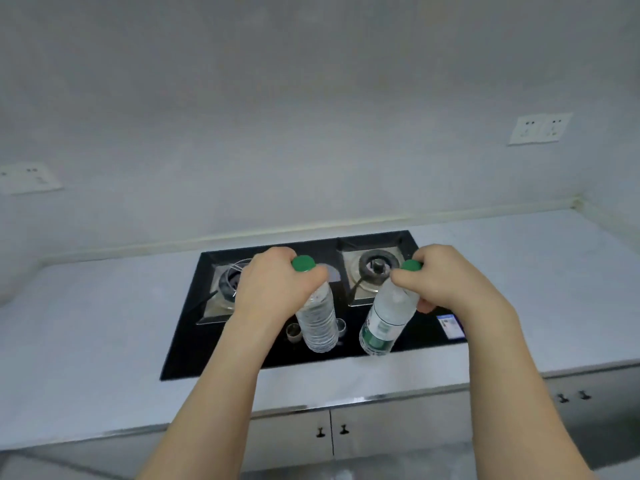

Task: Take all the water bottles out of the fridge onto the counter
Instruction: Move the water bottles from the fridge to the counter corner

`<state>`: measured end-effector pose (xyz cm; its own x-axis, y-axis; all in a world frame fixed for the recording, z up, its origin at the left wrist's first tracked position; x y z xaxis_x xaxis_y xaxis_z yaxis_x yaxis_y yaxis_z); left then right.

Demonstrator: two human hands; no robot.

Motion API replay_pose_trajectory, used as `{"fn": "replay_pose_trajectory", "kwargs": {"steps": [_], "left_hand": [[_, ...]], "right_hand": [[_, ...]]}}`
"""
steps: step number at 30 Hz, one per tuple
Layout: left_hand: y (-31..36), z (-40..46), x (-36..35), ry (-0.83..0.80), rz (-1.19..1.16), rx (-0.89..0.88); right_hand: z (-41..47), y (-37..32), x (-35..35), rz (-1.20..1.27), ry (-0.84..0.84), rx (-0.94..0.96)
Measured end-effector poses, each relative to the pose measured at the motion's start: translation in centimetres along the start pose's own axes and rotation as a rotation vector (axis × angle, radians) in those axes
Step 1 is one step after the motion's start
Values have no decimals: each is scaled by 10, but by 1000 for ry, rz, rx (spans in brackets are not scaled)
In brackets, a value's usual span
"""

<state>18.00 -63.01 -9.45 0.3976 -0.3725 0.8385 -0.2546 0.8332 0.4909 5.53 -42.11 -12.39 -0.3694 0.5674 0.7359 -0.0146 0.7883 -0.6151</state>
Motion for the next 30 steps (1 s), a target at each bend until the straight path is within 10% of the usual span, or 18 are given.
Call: {"fn": "replay_pose_trajectory", "kwargs": {"steps": [30], "left_hand": [[-283, 9, 148, 329, 22, 478]], "right_hand": [[68, -320, -236, -117, -281, 502]]}}
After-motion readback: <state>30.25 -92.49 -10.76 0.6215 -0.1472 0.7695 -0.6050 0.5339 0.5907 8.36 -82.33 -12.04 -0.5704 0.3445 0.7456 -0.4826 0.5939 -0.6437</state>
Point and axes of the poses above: each hand's wrist, its own z-axis towards the middle knuckle, its own x-axis out of the back of the hand, y = z × x, the point moved 7 cm from there along z, towards the middle knuckle, and after that the axes turned 13 degrees about -x, right-handed, at the moved point
